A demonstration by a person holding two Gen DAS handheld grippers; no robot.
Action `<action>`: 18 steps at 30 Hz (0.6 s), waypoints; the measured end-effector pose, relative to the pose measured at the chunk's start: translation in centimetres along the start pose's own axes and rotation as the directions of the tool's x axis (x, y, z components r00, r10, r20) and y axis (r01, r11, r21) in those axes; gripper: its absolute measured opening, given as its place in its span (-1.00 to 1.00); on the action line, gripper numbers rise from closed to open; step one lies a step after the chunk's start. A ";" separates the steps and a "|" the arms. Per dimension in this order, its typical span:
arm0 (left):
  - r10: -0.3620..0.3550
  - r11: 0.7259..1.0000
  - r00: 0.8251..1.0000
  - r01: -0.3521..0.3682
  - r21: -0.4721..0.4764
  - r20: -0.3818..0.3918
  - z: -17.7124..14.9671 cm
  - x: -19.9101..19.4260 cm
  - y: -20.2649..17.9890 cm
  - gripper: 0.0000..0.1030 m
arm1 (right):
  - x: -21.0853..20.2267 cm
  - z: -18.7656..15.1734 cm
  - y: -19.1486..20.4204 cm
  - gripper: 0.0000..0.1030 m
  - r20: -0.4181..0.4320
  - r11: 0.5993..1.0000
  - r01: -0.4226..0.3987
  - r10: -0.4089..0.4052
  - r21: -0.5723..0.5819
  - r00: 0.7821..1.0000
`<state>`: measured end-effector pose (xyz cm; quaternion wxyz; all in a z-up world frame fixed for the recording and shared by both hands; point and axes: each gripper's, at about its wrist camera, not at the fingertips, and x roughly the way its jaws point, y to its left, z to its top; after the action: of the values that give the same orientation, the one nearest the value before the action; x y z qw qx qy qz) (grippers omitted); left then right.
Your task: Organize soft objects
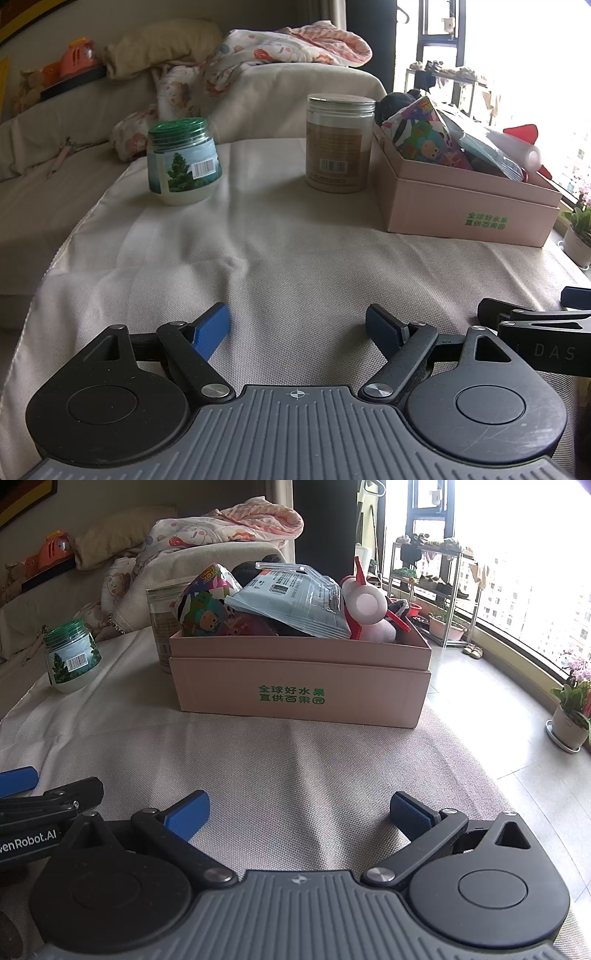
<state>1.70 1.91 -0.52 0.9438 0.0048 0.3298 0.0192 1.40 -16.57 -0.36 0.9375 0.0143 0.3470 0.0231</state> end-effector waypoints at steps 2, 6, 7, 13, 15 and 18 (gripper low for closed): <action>0.000 1.000 1.000 0.000 0.000 0.000 0.0 0.0 0.0 0.67 | 0.0 0.0 0.0 1.00 0.000 1.000 0.000 0.000 0.000 1.000; 0.000 1.000 1.000 0.000 0.000 0.000 0.0 0.0 0.0 0.67 | 0.0 0.0 0.0 1.00 0.000 1.000 0.000 0.000 0.000 1.000; -0.001 1.000 1.000 0.001 0.000 0.000 0.0 0.0 0.0 0.67 | 0.0 0.0 0.0 1.00 0.000 1.000 0.000 0.000 0.000 1.000; -0.001 1.000 1.000 0.001 0.000 0.000 -0.1 0.0 -0.2 0.67 | 0.0 0.0 0.0 1.00 0.000 1.000 0.000 0.000 0.000 1.000; -0.001 1.000 1.000 0.001 -0.001 0.000 0.0 0.0 -0.1 0.67 | 0.0 0.0 0.0 1.00 0.000 1.000 0.000 0.000 0.000 1.000; -0.001 1.000 1.000 0.001 -0.001 0.000 -0.1 -0.1 -0.1 0.67 | 0.0 0.0 0.0 1.00 0.000 1.000 0.000 0.000 0.000 1.000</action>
<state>1.62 1.77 -0.54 0.9438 0.0041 0.3298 0.0188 1.41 -16.54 -0.39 0.9375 0.0144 0.3470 0.0232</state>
